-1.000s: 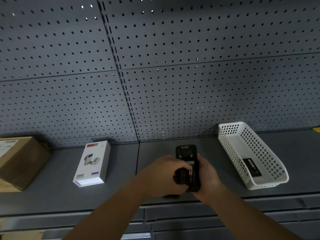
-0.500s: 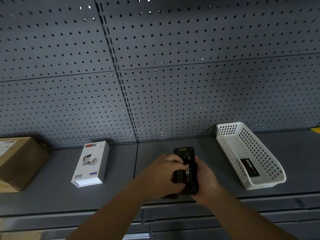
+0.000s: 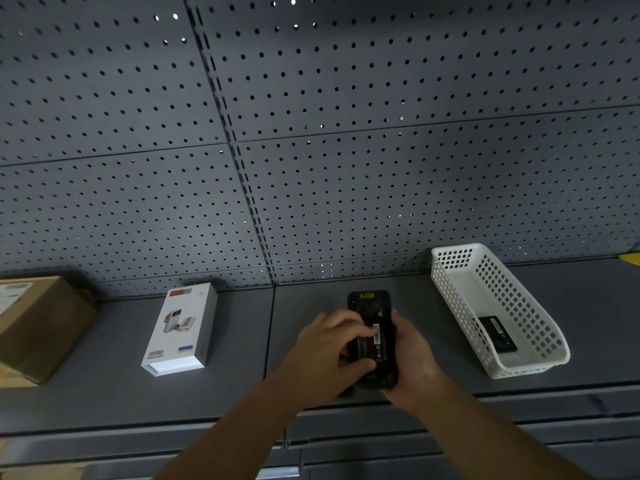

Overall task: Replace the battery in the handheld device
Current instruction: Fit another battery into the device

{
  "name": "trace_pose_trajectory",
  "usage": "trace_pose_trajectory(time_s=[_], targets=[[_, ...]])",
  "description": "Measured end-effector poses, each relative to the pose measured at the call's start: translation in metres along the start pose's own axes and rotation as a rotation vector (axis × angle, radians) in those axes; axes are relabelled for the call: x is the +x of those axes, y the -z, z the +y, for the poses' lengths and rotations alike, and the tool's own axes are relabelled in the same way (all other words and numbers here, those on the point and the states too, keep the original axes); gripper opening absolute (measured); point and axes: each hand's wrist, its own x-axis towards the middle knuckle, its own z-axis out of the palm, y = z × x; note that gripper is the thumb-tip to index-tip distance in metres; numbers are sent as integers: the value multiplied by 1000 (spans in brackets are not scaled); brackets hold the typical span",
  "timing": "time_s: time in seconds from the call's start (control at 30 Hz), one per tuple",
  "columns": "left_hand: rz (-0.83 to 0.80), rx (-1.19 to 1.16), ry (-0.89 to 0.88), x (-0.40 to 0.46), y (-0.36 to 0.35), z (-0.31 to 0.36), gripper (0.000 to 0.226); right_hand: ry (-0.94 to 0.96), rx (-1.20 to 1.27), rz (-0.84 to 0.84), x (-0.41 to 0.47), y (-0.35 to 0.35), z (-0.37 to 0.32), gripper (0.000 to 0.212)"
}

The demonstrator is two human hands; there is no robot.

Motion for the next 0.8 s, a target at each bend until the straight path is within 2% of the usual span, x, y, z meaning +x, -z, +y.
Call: trace_pose_trajectory(time_s=[0.23, 0.47, 0.6, 0.8], targets=[[9, -11, 53, 7, 0, 3, 46, 1, -11, -11, 1, 2, -3, 65], [-27, -147, 61, 11, -6, -1, 41, -7, -8, -2, 6, 10, -3, 65], [-10, -67, 186, 11, -2, -23, 40, -7, 59, 46, 8, 17, -3, 65], [-373, 164, 338, -2, -10, -56, 81, -18, 71, 85, 11, 27, -5, 66]])
